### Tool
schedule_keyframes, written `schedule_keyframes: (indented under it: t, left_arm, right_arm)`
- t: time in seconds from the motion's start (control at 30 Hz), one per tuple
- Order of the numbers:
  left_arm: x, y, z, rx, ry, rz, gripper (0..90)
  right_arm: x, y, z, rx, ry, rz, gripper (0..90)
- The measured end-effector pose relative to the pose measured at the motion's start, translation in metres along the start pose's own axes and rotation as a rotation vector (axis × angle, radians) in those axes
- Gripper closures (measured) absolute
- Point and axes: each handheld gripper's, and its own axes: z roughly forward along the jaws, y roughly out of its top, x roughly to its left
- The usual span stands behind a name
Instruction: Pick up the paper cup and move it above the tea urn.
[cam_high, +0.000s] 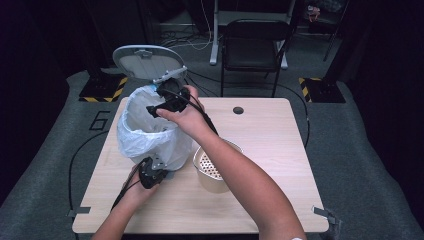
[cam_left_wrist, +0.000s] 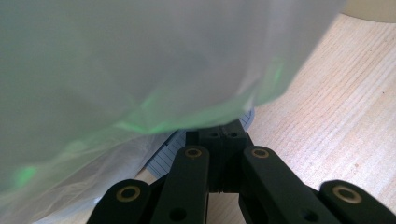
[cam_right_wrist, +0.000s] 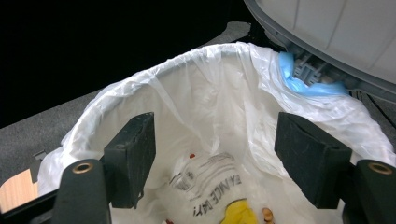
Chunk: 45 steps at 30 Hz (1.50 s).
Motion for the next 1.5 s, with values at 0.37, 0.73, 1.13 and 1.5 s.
schedule_keyframes:
  t: [0.37,0.73,1.13,1.5]
  left_arm:
    - [-0.001,-0.001,0.001,-0.010,0.012,-0.013,90.0]
    - [0.001,0.000,0.000,-0.012,0.019,0.024,90.0]
    - [0.002,0.000,0.000,-0.007,0.030,0.031,90.0]
    - [0.000,-0.001,0.001,-0.013,0.015,0.013,90.0]
  right_arm:
    - [0.004,-0.009,-0.043,-0.013,-0.001,-0.059,33.7]
    - [-0.012,-0.036,-0.075,-0.030,-0.033,-0.055,37.1]
    - [-0.044,-0.079,-0.103,-0.012,-0.103,-0.047,43.0]
    - [-0.074,-0.130,-0.113,0.023,-0.136,0.003,55.2]
